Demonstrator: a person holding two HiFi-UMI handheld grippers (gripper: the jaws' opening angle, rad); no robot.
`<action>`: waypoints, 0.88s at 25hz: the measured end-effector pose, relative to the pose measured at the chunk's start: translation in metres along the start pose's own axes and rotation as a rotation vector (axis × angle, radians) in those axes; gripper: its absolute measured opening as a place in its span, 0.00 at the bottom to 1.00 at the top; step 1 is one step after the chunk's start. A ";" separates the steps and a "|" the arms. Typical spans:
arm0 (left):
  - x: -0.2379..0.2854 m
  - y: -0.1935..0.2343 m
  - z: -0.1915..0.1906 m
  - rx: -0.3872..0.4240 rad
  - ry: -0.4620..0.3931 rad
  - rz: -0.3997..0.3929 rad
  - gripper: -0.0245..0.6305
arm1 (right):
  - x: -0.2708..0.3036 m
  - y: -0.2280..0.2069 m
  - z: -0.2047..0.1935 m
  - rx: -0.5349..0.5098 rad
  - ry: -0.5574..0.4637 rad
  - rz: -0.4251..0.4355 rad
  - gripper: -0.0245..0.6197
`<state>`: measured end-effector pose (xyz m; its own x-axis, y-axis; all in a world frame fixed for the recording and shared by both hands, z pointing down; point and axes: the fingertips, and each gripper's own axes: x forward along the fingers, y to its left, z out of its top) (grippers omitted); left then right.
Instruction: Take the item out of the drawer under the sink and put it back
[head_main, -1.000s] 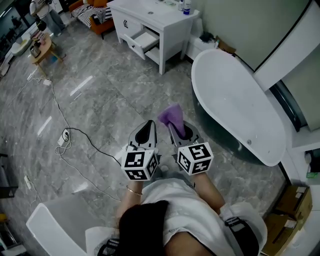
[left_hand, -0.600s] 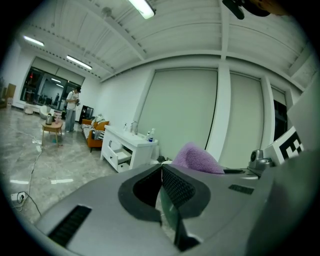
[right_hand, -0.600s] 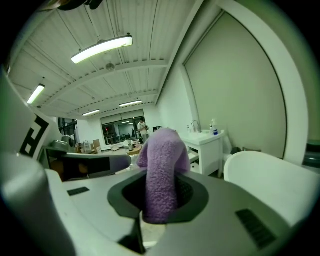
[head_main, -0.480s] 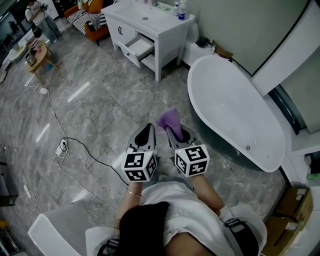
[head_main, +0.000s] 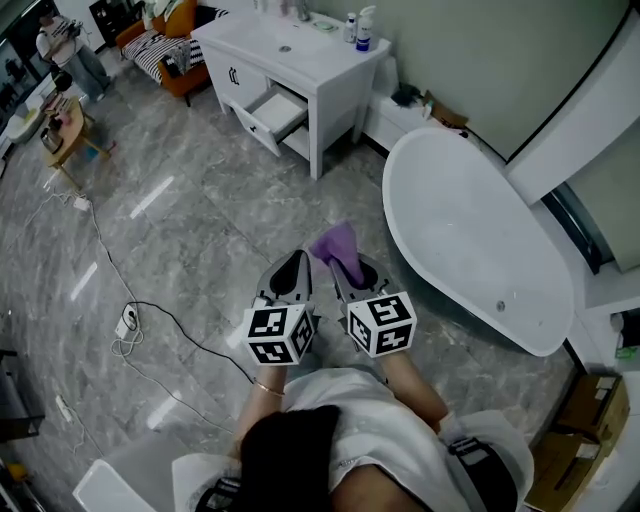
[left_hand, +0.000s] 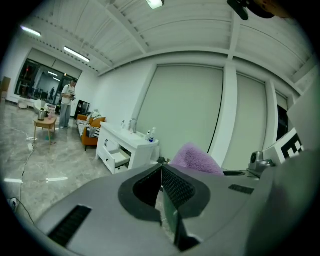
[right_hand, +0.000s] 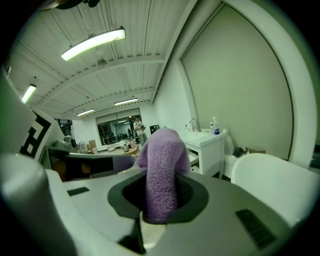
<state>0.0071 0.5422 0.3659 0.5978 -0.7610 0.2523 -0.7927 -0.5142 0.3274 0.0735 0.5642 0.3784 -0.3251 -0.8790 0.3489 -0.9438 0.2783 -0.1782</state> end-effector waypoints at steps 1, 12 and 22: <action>0.008 0.007 0.005 -0.001 0.000 -0.001 0.04 | 0.009 -0.003 0.005 0.005 -0.002 -0.004 0.15; 0.064 0.086 0.049 0.008 0.025 -0.042 0.04 | 0.111 -0.002 0.034 0.029 0.022 -0.051 0.15; 0.101 0.119 0.066 -0.004 0.036 -0.078 0.04 | 0.157 0.000 0.052 0.005 0.020 -0.076 0.15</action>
<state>-0.0343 0.3781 0.3705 0.6613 -0.7042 0.2584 -0.7434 -0.5693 0.3511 0.0255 0.4062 0.3850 -0.2533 -0.8897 0.3798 -0.9656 0.2088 -0.1547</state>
